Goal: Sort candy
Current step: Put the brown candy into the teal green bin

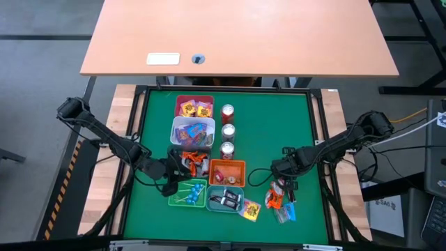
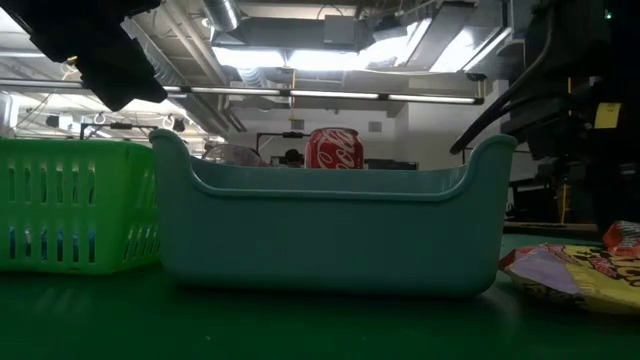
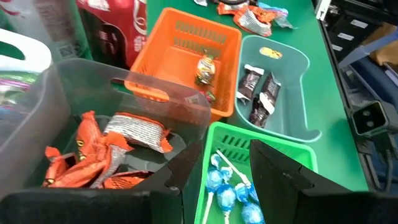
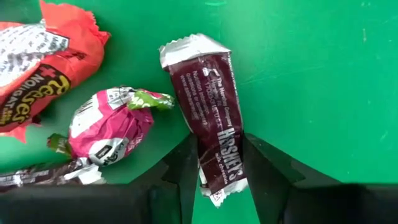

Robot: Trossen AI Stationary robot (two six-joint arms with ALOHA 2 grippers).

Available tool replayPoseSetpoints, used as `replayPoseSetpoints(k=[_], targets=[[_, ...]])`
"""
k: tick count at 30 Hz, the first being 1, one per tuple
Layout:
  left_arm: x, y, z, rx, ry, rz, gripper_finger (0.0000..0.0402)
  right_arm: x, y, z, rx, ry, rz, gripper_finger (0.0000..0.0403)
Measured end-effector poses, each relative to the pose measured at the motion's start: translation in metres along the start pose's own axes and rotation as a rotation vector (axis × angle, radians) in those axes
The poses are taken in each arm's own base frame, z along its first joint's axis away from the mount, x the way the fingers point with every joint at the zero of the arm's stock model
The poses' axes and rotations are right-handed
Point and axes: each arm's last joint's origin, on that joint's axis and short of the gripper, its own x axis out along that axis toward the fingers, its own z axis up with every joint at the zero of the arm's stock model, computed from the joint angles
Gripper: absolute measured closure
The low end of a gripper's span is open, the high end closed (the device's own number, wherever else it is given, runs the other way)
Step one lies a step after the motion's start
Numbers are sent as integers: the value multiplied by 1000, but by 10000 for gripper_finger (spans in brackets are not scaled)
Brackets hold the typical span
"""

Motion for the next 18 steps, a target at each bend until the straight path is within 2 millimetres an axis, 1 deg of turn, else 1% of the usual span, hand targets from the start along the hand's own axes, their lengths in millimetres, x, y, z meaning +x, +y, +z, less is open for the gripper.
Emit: replayPoseSetpoints(k=[6,8,11,14,18], targets=[[0,0,0,0,-8,12,280,0,0,0,0,1,0,338],[0,0,0,0,-8,12,280,0,0,0,1,0,1,351],[0,0,0,0,-9,13,280,0,0,0,1,0,1,352],[0,0,0,0,-9,13,280,0,0,0,1,-2,2,339],[0,0,0,0,-10,14,280,-7,2,6,1,-4,5,332]])
